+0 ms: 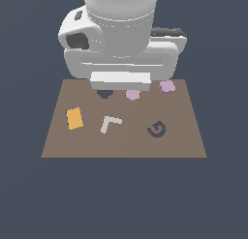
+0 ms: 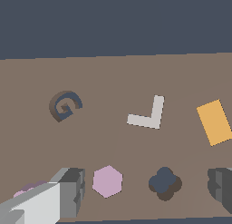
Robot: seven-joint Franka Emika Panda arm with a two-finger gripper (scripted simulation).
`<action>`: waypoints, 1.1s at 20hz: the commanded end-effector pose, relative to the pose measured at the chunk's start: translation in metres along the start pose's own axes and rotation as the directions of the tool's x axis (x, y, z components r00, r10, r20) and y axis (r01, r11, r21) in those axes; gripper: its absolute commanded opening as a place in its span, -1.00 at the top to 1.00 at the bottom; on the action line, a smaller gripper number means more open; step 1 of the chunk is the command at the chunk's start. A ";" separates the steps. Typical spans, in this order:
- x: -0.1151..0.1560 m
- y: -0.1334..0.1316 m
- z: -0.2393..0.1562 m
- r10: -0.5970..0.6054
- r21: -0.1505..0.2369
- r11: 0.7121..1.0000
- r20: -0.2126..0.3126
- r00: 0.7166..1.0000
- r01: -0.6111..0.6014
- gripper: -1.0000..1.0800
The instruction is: Insert a designated object into the corresponding slot on a board.
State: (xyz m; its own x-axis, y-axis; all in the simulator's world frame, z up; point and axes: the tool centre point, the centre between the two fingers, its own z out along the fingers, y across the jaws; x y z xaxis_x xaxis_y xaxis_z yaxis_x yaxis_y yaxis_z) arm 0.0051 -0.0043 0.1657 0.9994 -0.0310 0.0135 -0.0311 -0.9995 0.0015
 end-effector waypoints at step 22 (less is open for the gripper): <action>-0.079 -0.120 0.081 -0.184 0.005 0.983 0.009 0.983 0.184 -0.92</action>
State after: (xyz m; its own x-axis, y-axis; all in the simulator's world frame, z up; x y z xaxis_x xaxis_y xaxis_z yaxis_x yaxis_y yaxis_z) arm -0.0606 0.1060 0.0916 0.9909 0.1344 0.0043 0.1344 -0.9909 -0.0007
